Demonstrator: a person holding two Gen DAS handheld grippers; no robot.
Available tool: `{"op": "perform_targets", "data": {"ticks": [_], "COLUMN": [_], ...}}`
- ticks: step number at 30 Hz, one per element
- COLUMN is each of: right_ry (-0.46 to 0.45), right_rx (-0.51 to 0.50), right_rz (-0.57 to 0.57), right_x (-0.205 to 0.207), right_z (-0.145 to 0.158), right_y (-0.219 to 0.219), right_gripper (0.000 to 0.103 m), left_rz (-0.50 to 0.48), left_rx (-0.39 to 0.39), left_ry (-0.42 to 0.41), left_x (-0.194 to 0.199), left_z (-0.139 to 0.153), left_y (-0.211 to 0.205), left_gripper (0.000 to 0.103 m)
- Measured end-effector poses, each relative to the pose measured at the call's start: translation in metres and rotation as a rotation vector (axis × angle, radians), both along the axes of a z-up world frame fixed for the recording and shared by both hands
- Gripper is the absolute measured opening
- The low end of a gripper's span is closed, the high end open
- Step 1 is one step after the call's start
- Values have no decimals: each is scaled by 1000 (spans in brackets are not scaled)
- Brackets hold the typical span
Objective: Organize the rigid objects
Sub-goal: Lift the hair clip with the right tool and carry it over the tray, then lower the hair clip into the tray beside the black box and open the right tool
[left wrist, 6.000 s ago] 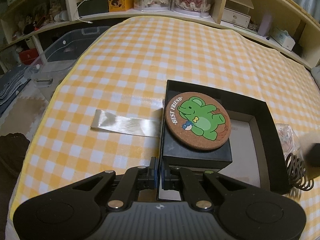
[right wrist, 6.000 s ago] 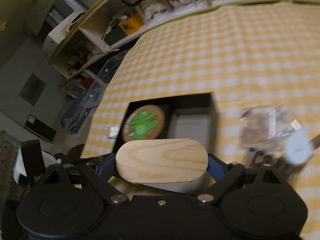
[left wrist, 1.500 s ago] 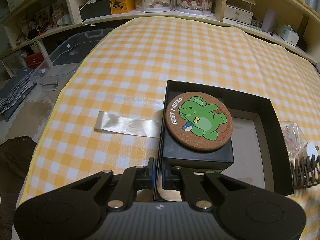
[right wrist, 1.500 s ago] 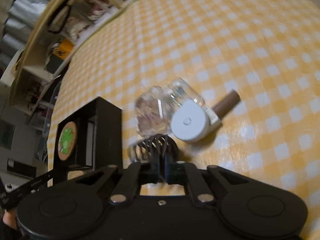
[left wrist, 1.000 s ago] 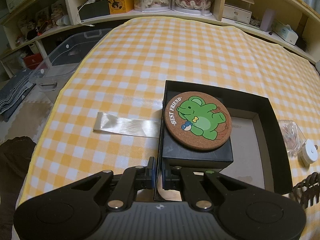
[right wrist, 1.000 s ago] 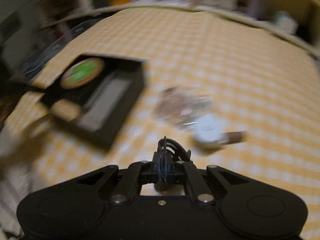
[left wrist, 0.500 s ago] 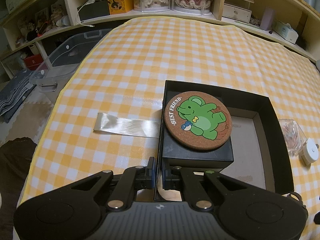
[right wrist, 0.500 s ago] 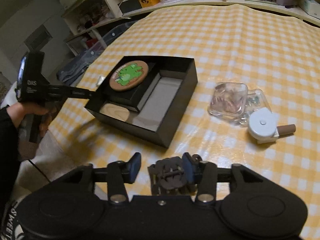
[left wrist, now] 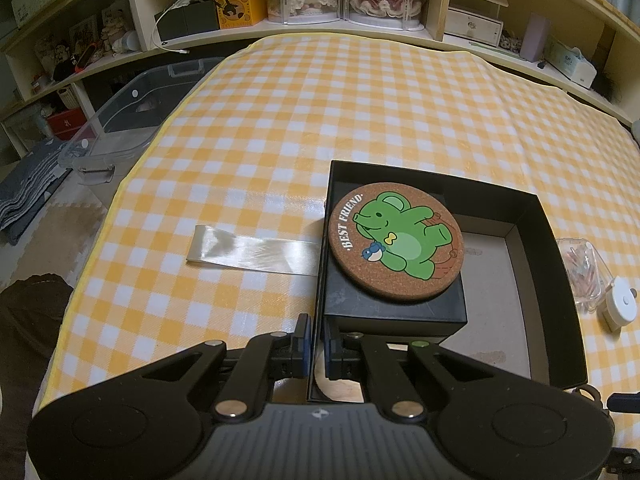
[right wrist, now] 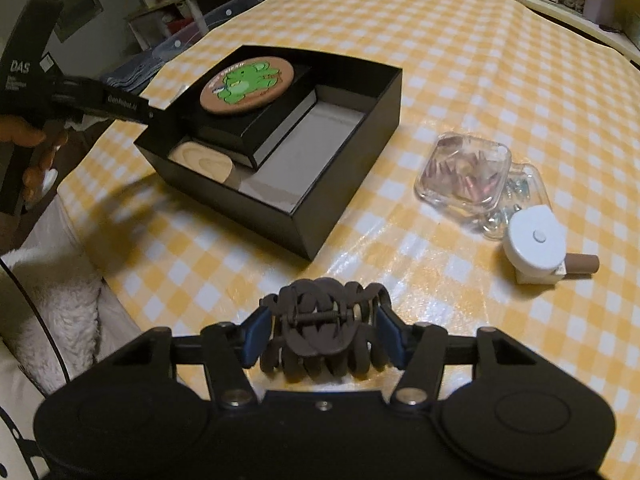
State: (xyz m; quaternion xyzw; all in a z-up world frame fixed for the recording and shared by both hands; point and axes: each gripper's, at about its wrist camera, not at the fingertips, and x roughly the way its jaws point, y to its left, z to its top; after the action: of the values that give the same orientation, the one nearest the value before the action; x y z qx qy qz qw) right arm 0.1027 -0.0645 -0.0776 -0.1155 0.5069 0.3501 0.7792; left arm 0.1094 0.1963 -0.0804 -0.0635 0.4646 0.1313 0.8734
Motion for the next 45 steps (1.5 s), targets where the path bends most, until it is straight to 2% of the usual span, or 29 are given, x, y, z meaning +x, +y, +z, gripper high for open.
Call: {"op": "perform_targets", "data": {"ticks": [5,6,11,17,20,27,32,36,38,45], "right_ry": [-46,-55,-101,-92,-111,-151,-111,-60,-52,-108], "right_rx": [-27,-25,-65,-51,-18,131,238,267,257,146], "right_rz": [32,48,86,36,-16,-117,-203,-263,-288,-317], "right_x": [-5,-6,-13,-6,-2,17,44,66,75,94], "right_z": [1,2,5,13,27,75,89,81,76,60], "right_y": [5,6,13,3,-6,-15,6,35,50,89], "right_gripper": [50,43,42,42,42,42,42,42,42,40], "left_rz": [0,0,0,0,0,1,2,1,2,2], "left_rx": [0,0,1,0,-1,-6,-13,-21,-28,-36], "left_ry": [0,0,0,1,2,0,-1,-5,-8,-13], "left_x": [0,0,0,0,0,1,2,2,2,2], "left_z": [0,0,0,0,0,-1,-3,-3,-3,-3], "left_y": [0,0,0,-1,0,0,0,1,2,4], "left_gripper": [5,5,5,5,5,5,5,5,5,5]}}
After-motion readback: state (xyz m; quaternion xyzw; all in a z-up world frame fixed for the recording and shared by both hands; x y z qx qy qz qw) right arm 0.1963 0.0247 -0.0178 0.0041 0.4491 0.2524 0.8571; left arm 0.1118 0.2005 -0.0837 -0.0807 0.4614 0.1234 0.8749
